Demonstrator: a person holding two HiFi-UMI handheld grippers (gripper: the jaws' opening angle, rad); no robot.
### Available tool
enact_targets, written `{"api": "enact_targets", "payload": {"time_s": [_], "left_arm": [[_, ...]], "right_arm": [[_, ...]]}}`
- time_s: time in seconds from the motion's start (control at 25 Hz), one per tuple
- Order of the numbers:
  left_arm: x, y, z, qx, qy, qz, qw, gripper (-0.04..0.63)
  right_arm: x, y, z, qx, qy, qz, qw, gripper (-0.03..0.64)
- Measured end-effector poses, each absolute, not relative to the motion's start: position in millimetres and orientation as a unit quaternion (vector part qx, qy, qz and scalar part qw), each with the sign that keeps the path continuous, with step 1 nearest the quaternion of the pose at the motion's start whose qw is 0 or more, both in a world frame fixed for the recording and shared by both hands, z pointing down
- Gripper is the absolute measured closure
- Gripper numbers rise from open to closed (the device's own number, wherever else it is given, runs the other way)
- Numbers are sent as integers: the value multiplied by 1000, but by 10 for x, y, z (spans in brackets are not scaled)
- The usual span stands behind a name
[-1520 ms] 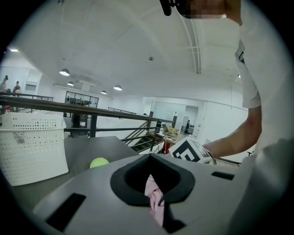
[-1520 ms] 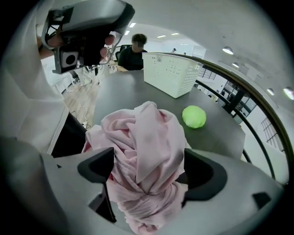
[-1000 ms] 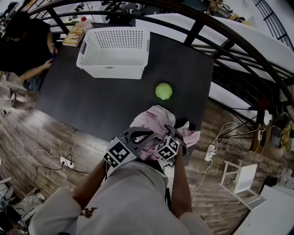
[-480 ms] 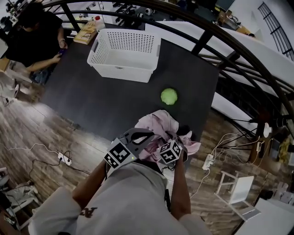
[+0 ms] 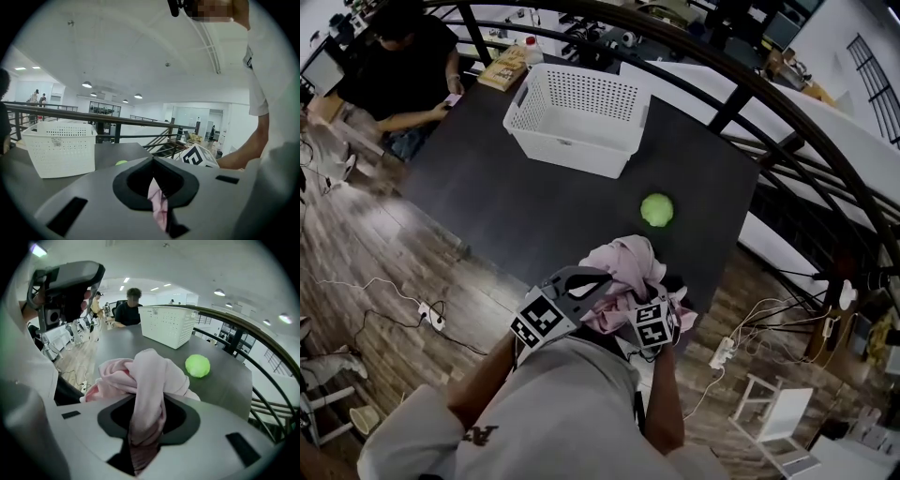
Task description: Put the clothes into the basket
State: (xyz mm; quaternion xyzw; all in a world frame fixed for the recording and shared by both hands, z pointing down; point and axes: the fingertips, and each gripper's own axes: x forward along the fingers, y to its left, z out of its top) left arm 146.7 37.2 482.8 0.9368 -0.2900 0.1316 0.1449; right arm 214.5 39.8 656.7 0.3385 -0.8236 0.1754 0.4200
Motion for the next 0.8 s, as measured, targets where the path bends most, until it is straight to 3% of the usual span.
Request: {"api": "enact_targets", "payload": {"time_s": [0.28, 0.8], "left_arm": [[1304, 401, 4717, 922, -337, 120, 148, 592], [687, 460, 4351, 882, -443, 77, 145, 592]], "right_arm": [[1942, 222, 6217, 343, -863, 167, 331, 485], [1407, 175, 5618, 311, -903, 159, 252, 486]]}}
